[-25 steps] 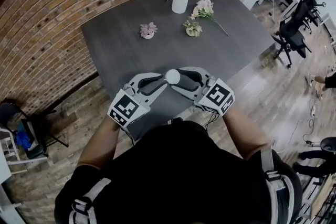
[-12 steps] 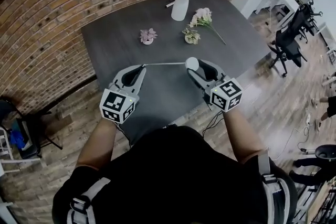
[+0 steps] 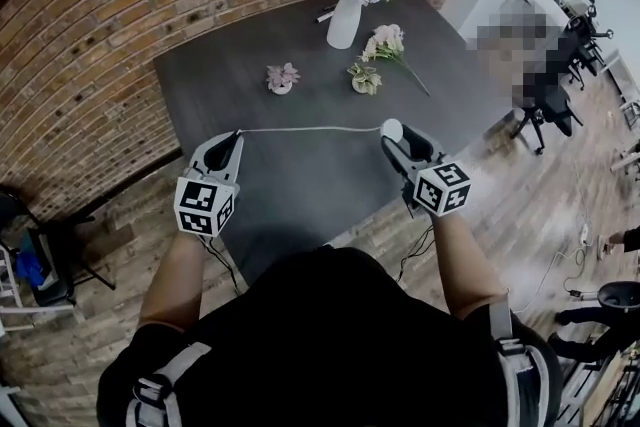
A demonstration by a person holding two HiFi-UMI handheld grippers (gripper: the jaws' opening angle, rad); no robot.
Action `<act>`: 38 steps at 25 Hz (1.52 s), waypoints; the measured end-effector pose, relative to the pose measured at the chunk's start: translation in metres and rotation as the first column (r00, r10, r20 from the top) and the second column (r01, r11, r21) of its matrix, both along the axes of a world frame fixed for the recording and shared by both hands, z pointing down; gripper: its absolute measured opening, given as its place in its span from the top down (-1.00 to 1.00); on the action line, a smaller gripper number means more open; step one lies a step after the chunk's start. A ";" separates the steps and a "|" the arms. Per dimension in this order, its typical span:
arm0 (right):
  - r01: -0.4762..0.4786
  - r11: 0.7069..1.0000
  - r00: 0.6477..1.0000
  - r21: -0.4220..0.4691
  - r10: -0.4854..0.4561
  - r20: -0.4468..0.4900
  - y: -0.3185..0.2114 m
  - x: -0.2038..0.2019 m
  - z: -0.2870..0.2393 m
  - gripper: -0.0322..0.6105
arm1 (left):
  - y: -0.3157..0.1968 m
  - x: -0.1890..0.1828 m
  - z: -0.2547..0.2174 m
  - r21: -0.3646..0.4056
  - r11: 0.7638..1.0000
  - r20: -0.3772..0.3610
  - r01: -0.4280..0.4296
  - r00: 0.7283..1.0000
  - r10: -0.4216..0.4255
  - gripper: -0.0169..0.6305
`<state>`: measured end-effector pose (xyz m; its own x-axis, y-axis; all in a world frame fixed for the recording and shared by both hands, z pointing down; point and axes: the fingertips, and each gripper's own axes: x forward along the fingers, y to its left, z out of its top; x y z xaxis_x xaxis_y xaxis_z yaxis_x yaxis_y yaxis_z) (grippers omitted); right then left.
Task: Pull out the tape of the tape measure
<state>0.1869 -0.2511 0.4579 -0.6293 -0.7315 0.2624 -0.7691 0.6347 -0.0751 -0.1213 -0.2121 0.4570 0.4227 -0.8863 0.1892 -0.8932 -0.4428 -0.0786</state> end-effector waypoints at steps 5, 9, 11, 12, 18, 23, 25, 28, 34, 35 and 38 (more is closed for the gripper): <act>0.034 0.990 0.996 -0.140 -0.045 -0.075 0.010 -0.018 0.062 0.25 | 0.004 0.009 0.062 -0.128 0.991 0.082 0.032 0.996 -0.021 0.91; 0.012 0.971 0.985 -0.240 -0.053 -0.164 0.015 -0.007 0.116 0.25 | 0.015 0.010 0.103 -0.205 0.977 0.109 0.058 0.993 -0.036 0.91; -0.009 0.961 0.979 -0.277 -0.048 -0.196 0.014 -0.001 0.143 0.25 | 0.020 0.006 0.119 -0.239 0.968 0.125 0.080 0.991 -0.051 0.91; -0.011 0.956 0.976 -0.294 -0.053 -0.211 0.016 0.000 0.155 0.25 | 0.023 0.004 0.127 -0.259 0.962 0.131 0.090 0.990 -0.058 0.91; -0.015 0.937 0.967 -0.348 -0.075 -0.244 0.007 -0.001 0.171 0.25 | 0.013 0.005 0.152 -0.343 0.936 0.147 0.085 0.988 -0.036 0.91; -0.042 0.943 0.969 -0.331 -0.042 -0.243 -0.005 -0.002 0.170 0.24 | -0.006 0.007 0.145 -0.298 0.947 0.108 0.117 0.990 -0.089 0.90; -0.047 0.951 0.979 -0.306 -0.016 -0.202 -0.008 -0.004 0.164 0.22 | -0.010 0.000 0.129 -0.245 0.957 0.082 0.156 0.987 -0.139 0.72; -0.054 0.953 0.987 -0.298 0.006 -0.161 -0.007 -0.005 0.162 0.15 | -0.010 -0.017 0.122 -0.217 0.952 0.079 0.216 0.976 -0.203 0.59; -0.128 0.966 0.981 -0.224 0.090 -0.174 -0.013 0.002 0.148 0.91 | -0.002 -0.042 0.123 -0.230 0.920 0.134 0.317 0.947 -0.293 0.90; -0.126 0.968 0.980 -0.216 0.088 -0.179 -0.013 0.001 0.145 0.91 | 0.000 -0.042 0.124 -0.233 0.921 0.135 0.312 0.948 -0.287 0.92; -0.130 0.972 0.976 -0.195 0.090 -0.200 -0.014 -0.001 0.135 0.91 | 0.001 -0.039 0.118 -0.215 0.935 0.086 0.283 0.959 -0.270 0.92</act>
